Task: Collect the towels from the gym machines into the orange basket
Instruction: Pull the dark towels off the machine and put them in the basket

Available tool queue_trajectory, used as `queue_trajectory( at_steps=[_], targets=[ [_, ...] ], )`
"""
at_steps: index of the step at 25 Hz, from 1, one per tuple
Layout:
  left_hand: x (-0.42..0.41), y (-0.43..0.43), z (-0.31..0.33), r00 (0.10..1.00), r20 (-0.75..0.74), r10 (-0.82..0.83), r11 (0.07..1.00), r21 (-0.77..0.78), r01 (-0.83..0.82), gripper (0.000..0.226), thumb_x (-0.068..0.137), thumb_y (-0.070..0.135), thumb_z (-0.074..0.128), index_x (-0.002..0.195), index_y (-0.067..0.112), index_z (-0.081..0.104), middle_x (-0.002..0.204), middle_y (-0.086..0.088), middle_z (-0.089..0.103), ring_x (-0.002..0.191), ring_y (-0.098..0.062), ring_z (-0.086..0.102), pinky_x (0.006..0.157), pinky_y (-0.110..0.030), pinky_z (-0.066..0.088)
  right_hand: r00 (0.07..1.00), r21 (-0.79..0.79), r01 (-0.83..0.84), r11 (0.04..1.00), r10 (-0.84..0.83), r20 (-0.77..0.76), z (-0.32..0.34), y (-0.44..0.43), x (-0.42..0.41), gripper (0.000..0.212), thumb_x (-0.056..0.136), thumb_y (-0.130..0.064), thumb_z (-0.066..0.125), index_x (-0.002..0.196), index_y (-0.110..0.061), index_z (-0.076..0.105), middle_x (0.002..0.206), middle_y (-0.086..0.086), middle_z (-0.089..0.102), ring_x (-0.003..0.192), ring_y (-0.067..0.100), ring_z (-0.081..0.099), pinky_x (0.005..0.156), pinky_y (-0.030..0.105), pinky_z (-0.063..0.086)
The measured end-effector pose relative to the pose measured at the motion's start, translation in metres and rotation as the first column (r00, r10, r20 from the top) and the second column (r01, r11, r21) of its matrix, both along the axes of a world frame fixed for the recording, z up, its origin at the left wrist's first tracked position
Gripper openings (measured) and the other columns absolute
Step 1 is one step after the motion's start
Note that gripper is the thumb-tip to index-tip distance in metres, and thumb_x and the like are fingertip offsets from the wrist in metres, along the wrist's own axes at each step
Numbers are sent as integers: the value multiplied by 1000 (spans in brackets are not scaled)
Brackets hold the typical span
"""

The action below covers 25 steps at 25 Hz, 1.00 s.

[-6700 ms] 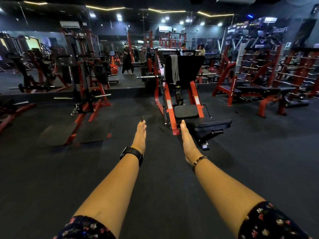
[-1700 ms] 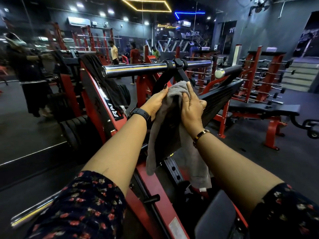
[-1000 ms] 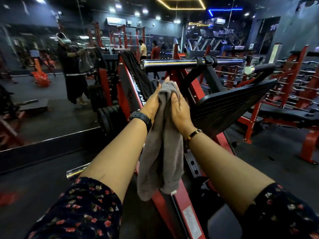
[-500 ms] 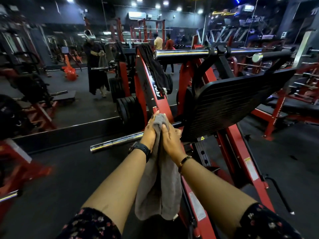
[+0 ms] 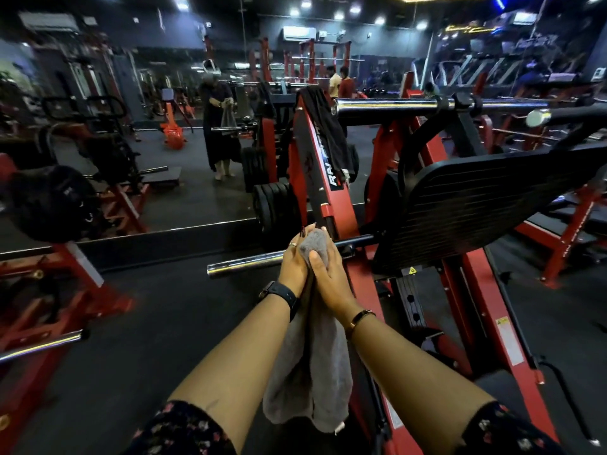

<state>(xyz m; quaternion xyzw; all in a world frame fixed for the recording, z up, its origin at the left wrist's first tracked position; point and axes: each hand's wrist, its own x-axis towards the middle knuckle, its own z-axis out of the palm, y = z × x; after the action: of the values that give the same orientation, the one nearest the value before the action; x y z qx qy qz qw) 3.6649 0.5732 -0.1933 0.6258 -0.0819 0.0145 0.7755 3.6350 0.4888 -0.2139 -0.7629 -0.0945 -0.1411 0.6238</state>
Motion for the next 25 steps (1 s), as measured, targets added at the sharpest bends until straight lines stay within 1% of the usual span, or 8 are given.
queue_trajectory(
  at_steps=[4,6,8,13,16,19,23,25],
  targets=[
    [0,37,11,992,-119,36,999,-35,-40,27,100,28,43,121,26,60,130,-7,59,123,-21,54,112,-34,37,998,26,-52,998,51,23,5,35,6,61,95,-45,45,150,-28,25,149,-5,34,135,4,34,105,11,27],
    [9,58,18,988,-143,51,997,-43,-57,21,100,34,42,103,30,62,117,-7,63,113,-20,58,110,-36,38,999,42,-42,998,41,11,11,57,11,55,99,-39,44,149,-24,30,139,-4,42,128,5,41,102,12,32],
    [20,85,24,979,-198,40,992,-112,-63,29,100,40,38,94,23,61,97,-5,61,94,-15,59,109,-38,38,999,81,-41,996,41,-9,19,82,20,50,99,-34,44,146,-19,36,133,-1,46,123,8,46,95,8,37],
    [47,165,31,996,-87,-2,998,64,7,78,79,72,41,141,25,46,143,4,50,132,-14,48,113,-36,36,998,99,-59,993,59,3,36,155,58,38,101,-34,41,133,-15,46,128,6,51,117,13,52,86,8,40],
    [80,221,33,995,-59,-78,994,-81,73,78,78,67,55,140,21,47,145,-6,48,133,-17,46,116,-35,32,999,100,-37,994,34,32,44,212,92,45,100,-37,40,140,-15,43,132,5,51,118,9,51,93,12,40],
    [112,278,43,997,66,32,999,30,-34,49,94,44,50,133,14,49,132,-6,55,123,-16,51,107,-31,36,998,119,-34,992,27,63,54,275,127,47,100,-38,40,143,-18,41,134,1,50,119,5,50,96,11,43],
    [154,341,48,978,201,64,988,128,-91,74,88,55,50,142,5,39,142,-15,49,134,-24,45,112,-31,37,997,175,-67,982,59,47,62,342,165,46,101,-34,40,142,-15,38,124,-9,45,101,-10,49,76,-7,35],
    [177,366,46,978,197,69,987,127,-96,73,86,51,51,144,8,39,142,-11,50,130,-16,49,103,-16,43,997,176,-60,983,52,50,61,369,191,43,101,-34,38,139,-13,41,123,-8,47,96,-16,47,74,-7,34]
  ],
)
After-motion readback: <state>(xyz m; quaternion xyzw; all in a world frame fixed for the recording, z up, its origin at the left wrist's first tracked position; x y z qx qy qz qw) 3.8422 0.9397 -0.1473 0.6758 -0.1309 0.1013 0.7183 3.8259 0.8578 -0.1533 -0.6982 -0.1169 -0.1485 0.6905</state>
